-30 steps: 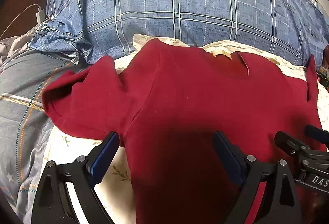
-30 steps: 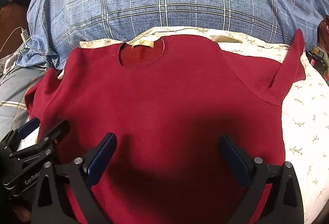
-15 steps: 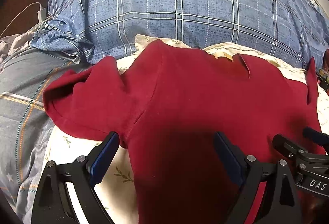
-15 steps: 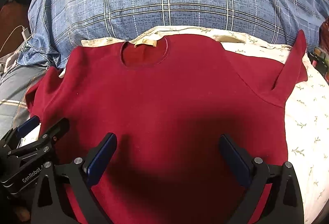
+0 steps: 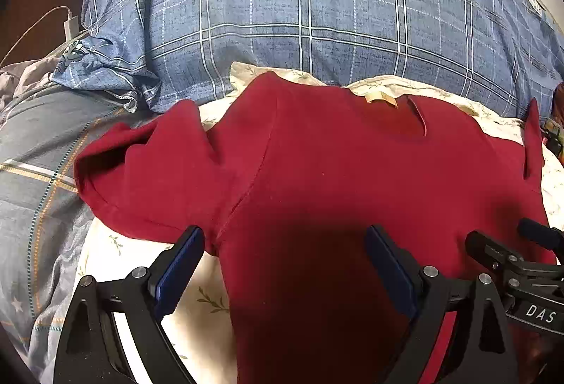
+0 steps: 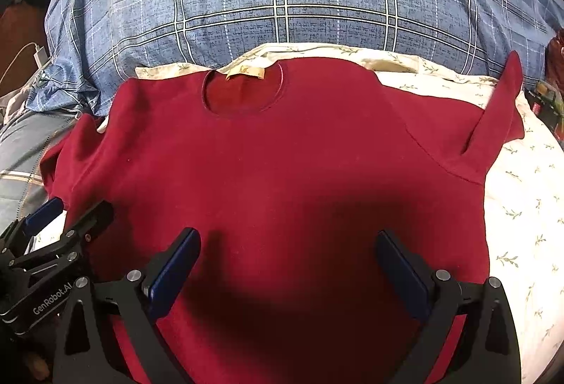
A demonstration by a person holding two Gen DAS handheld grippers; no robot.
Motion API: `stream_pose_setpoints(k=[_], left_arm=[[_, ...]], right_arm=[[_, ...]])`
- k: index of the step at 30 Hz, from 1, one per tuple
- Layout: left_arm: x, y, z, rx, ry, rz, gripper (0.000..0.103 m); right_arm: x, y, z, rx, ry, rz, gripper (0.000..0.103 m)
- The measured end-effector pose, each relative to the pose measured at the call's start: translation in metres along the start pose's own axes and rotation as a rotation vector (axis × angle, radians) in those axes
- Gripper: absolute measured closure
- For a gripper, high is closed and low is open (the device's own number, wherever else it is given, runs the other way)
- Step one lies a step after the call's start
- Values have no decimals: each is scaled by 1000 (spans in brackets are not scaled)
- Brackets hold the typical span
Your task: Fold small clothes
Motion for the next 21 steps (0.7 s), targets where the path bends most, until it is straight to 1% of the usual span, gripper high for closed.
stream_pose_setpoints(k=[8,13,17,19,21], left_arm=[[4,-13,-2,8,5,-46,11],[6,-18,-2,13,5,-65,11],[8,-30,-1,40,7,-82,11],[7,-46,1,69,-9,-119,11],[8,-62,2,103,-14,-158,11]], right_arm=[[3,-9,1,3,0,-31,3],[6,-15,0,18,12,-25,4],[12,-26,-2,91,19,-22,6],[19,-43,-3,134,22,-65,7],[28,-62,-2,195,15,-101,9]])
Point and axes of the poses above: each gripper's, at about its wrist camera, not at the fingertips, and z roughly the way its jaws point, y to its right, x to its top, the point moved 5 cm from there along z, roughly the way its jaws point, and after that the axes turned 7 degrees about x, right-handed, at the moved point
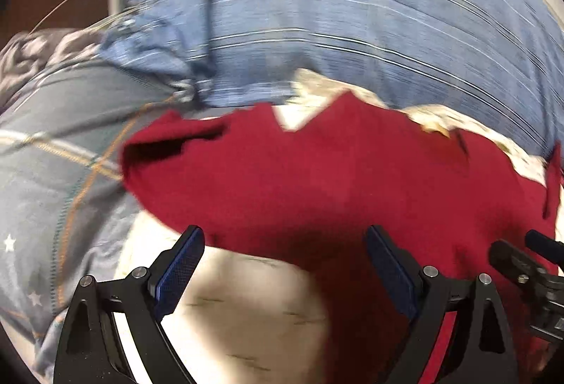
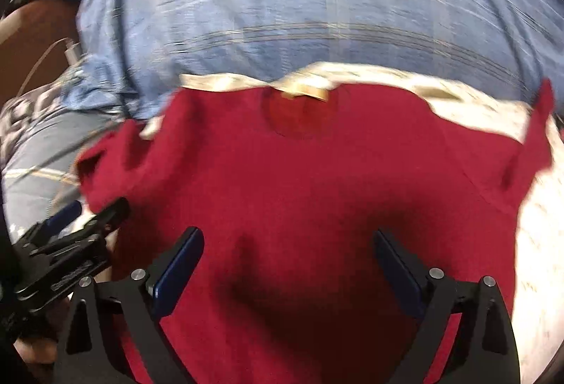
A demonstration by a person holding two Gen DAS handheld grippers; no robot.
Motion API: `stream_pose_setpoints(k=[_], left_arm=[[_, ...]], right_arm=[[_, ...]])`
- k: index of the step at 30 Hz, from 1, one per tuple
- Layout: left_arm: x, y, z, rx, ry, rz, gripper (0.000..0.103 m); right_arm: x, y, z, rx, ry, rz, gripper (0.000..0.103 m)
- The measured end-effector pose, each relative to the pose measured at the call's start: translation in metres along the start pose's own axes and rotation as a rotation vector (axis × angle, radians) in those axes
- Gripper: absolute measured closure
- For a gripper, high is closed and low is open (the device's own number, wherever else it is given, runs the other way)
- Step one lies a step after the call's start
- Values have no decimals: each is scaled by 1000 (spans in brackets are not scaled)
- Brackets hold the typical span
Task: Fold small clothes
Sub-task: 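Grasp the cuff of one red sleeve with the right gripper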
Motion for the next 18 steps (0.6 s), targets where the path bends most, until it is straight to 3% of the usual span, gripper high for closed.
stream_pose_setpoints(k=[3,8,13,18], left_arm=[[5,-31,6,85,-19,-61,11],[12,-75,21,178,-84,-184,11],[20,-106,18,276,-58,-259,11],[18,-132,20,352,-60,-310,11]], right_arm=[[22,-36,14,159,-38,-16,21],[57,-103,40,335,-75,-87,34],[79,-176,76,479,-161,-162,34],[84,-204,133,556,-298,-72,34]])
Point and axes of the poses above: each gripper's, at about its wrist camera, not at the fingertips, and z roughly the way its jaws point, y to its right, x to its top, the point moved 5 cm from there along z, roughly the way its jaws point, and after that the axes turned 7 degrees about x, right-handed, at the moved point
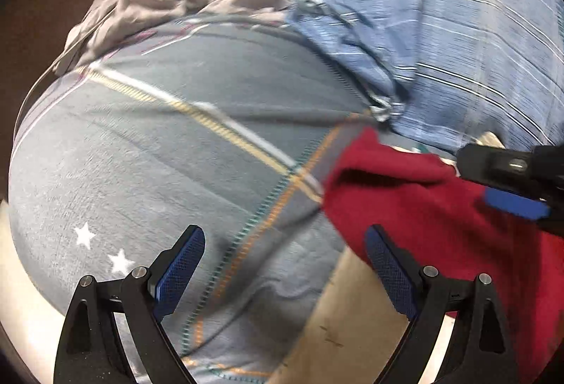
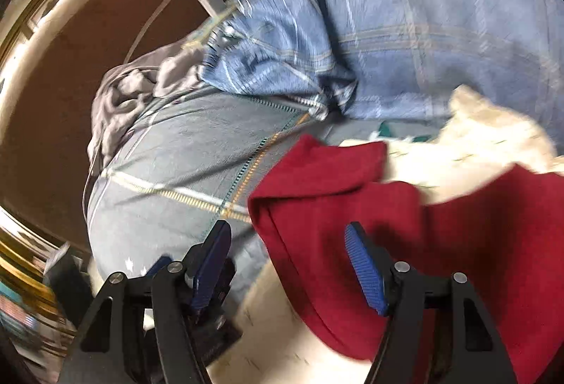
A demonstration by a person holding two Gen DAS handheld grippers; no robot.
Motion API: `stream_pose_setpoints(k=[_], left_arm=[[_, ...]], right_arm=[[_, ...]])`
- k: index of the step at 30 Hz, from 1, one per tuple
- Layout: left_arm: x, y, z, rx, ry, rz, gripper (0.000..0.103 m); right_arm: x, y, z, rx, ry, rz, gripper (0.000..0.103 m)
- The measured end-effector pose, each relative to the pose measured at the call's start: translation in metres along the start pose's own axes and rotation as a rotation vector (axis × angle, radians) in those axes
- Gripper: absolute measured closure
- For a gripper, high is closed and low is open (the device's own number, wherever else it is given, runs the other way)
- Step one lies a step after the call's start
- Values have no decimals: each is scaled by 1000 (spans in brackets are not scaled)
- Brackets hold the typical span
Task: Fold small clothes
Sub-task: 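Grasp the cuff of one red sleeve with the right gripper, then fold the held sleeve across the shirt body and open the right gripper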
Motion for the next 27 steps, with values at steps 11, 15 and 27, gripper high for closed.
stream_pose_setpoints(k=[11,15,27], left_arm=[[6,6,20,-45,-33,-9,11],[9,3,22,-70,-36,-39,11],[7,-7,-5,-175,56,-151,11]], right_arm=[[31,54,64,-71,45,160,93],[25,45,37,-67,109,124,96],[2,39,-175,-156,341,-21,96]])
Point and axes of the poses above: each gripper's, at about its wrist camera, not at the fingertips, and z roughly the way its jaws point, y to its right, x to its top, the point moved 5 cm from there along z, roughly the way its jaws point, and after that the axes turned 7 degrees about x, right-handed, at the moved point
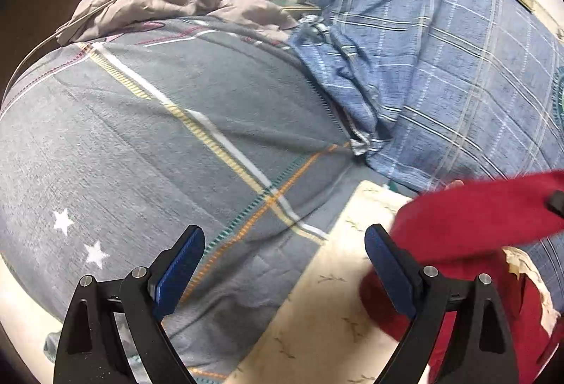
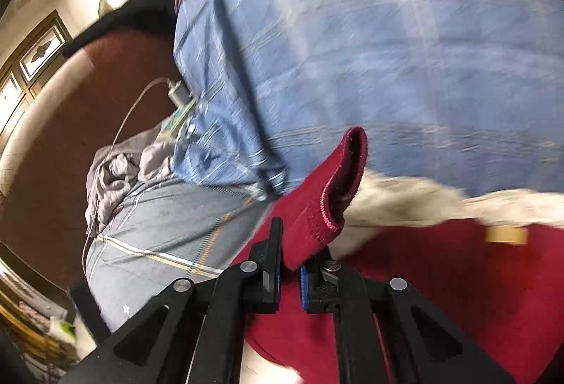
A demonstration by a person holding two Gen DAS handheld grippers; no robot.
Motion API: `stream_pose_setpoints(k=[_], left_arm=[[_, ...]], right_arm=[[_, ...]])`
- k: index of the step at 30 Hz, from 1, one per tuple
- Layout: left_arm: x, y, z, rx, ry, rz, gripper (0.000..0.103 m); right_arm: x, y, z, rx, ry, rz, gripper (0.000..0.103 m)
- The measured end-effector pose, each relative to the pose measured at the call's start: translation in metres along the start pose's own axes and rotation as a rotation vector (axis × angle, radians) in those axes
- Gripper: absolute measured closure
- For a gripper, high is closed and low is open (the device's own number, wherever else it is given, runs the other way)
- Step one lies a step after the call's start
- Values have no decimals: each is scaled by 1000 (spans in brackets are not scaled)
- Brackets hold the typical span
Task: Fold small clothes
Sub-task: 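Fold the held sleeve across the shirt body and open the right gripper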
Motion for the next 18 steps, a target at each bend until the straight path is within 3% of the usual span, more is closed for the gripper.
stream_pose_setpoints(k=[5,9,14,18], left_arm=[[-14,23,-13,-59,12,71,11],[-24,43,-26,-123,24,136,11],[-36,58,-32,-183,9,166,11],[-49,79,-34,-221,-4,233,11]], right_arm=[[-8,39,-67,-121,47,-8,96],[-28,87,-120,-217,89,56,96],[-55,146,-146,-379,68,100,96],[-72,187,-141,-424,34,174,96]])
Point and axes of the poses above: each gripper's, at about its wrist camera, not at the fingertips, and z roughly the way its jaws point, y to its right, x to its top, the point moved 5 cm from there along z, roughly the way its jaws point, and after that the axes turned 7 degrees about x, right-handed, at the moved point
